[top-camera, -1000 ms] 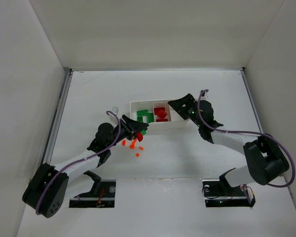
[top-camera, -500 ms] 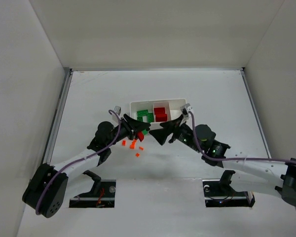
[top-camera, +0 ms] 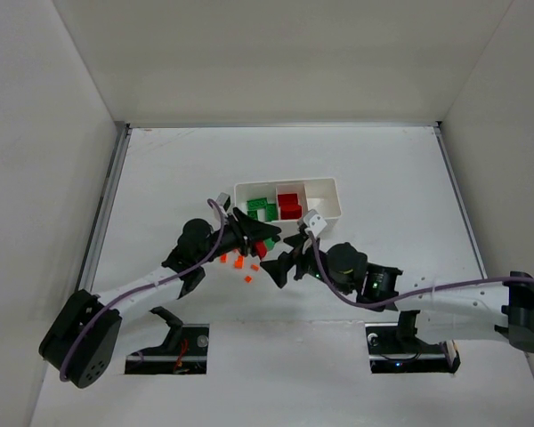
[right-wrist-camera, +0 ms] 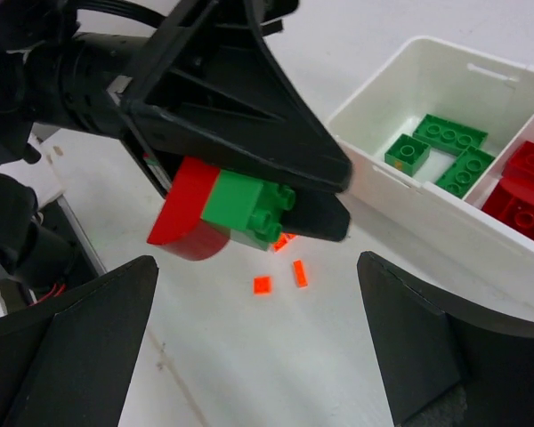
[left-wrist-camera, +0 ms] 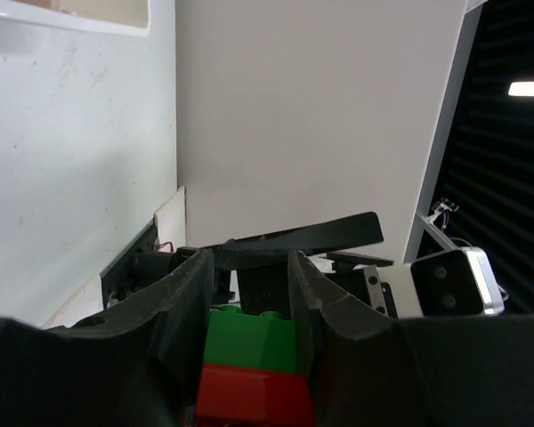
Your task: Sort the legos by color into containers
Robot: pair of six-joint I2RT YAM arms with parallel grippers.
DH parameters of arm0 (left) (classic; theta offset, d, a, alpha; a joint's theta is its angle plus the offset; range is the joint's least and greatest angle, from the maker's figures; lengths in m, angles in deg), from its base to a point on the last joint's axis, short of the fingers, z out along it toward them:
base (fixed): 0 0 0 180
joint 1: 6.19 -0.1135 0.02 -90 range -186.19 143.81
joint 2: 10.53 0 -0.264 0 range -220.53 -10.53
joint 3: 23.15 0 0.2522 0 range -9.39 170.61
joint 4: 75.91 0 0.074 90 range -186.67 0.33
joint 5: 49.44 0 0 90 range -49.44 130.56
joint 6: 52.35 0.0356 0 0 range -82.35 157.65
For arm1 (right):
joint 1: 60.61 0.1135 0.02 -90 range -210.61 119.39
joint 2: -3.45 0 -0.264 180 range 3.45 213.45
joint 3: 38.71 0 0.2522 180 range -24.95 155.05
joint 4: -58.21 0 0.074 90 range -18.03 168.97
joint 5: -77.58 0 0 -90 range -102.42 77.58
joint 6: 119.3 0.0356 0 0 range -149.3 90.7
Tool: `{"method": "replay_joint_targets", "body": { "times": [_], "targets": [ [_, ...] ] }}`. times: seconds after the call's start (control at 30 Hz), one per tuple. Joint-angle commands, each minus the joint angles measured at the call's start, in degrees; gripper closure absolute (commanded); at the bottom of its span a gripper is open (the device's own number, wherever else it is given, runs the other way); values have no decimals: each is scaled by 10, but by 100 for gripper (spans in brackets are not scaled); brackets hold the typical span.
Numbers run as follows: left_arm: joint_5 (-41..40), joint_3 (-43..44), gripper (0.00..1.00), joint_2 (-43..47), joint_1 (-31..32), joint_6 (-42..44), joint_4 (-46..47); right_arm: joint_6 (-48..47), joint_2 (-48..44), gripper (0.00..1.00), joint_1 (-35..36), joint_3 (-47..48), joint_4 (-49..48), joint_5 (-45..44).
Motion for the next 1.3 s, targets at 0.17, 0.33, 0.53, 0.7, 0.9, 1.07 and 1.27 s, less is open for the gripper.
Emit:
{"method": "replay_joint_targets", "body": {
  "times": [0.17, 0.33, 0.53, 0.7, 0.9, 1.07, 1.27],
  "targets": [
    [-19, 20, 69, -17, 30, -10, 39, -37, 41, 2, 34, 51, -29, -70],
    [-20, 20, 69, -29, 40, -15, 56, -43, 50, 18, 42, 51, -53, -101],
    [-20, 16, 68, -37, 43, -18, 57, -49, 36, 23, 49, 43, -65, -127],
    [-31, 10, 68, -30, 36, -22, 57, -61, 19, 17, 80, 37, -63, -172],
    [-33, 19, 68, -41, 53, -25, 66, -61, 43, 23, 81, 51, -71, -164],
    [-33, 15, 67, -38, 54, -33, 76, -58, 67, 31, 81, 57, -71, -167],
    [-32, 12, 64, -31, 48, -28, 76, -54, 55, 48, 81, 50, -74, -177]
  ]
}}
